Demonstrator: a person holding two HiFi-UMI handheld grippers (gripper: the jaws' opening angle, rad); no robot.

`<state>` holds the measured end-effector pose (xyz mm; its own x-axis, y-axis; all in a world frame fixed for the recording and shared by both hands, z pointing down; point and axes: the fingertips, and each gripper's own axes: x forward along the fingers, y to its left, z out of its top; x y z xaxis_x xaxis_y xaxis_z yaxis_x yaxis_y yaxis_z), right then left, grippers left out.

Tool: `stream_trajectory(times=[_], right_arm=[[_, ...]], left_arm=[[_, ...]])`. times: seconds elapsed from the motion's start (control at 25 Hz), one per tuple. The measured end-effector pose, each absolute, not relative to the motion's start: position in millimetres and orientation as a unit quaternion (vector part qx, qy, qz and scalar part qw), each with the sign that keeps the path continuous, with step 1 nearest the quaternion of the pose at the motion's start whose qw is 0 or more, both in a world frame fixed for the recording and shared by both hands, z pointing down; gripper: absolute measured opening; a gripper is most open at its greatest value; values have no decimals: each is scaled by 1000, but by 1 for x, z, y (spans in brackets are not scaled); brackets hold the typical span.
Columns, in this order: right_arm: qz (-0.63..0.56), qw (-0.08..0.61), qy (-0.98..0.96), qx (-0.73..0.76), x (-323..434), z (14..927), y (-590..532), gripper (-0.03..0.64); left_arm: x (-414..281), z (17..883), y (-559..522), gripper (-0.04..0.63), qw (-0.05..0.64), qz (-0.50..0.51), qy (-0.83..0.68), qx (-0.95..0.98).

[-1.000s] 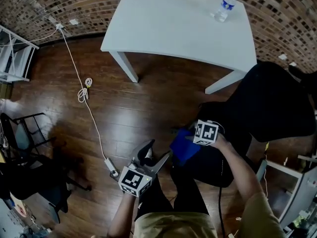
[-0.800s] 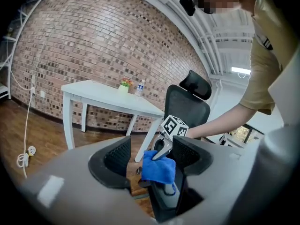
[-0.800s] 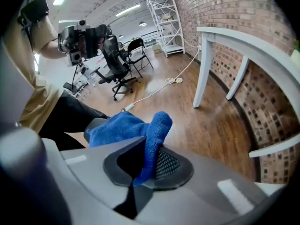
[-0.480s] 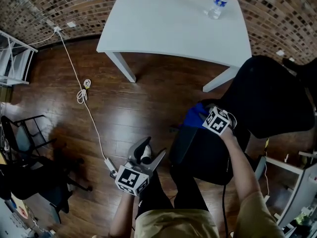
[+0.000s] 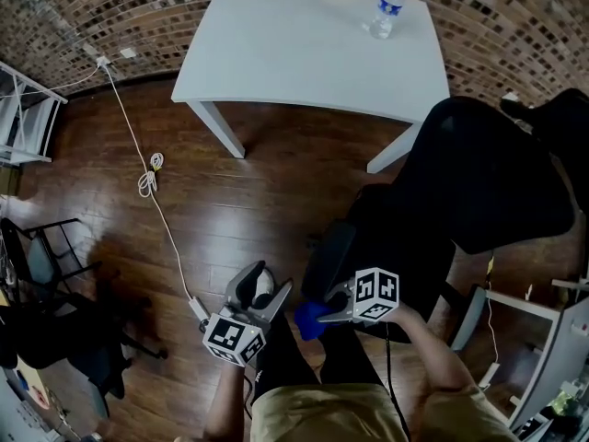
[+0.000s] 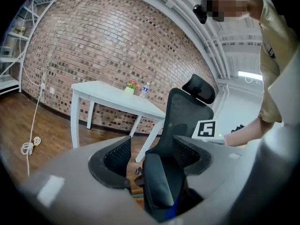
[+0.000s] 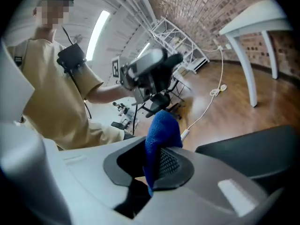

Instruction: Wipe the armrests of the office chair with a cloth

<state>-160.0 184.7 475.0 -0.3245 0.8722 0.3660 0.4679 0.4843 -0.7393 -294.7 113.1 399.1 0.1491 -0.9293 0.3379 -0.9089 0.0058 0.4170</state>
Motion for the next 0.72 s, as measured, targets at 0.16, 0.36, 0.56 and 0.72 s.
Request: stream_trajectory(times=[0.16,0.36,0.56,0.72], right_arm=[[177,455,-775,-402,-154,539,184,29],[53,505,-801,-315,-154,586,99,29],[61,504,-844,-176,-173,595,-11,29],[73,519,-836,-163,-185,599,-48,29]], left_arm=[[-291,395,111,272,283,-16,-654,701],[-293,398,109,272,283,-13,-656,699],[-296,407,109,270,291,-7,-658,695],[-299,413,104,270,294,-7,-659,692]])
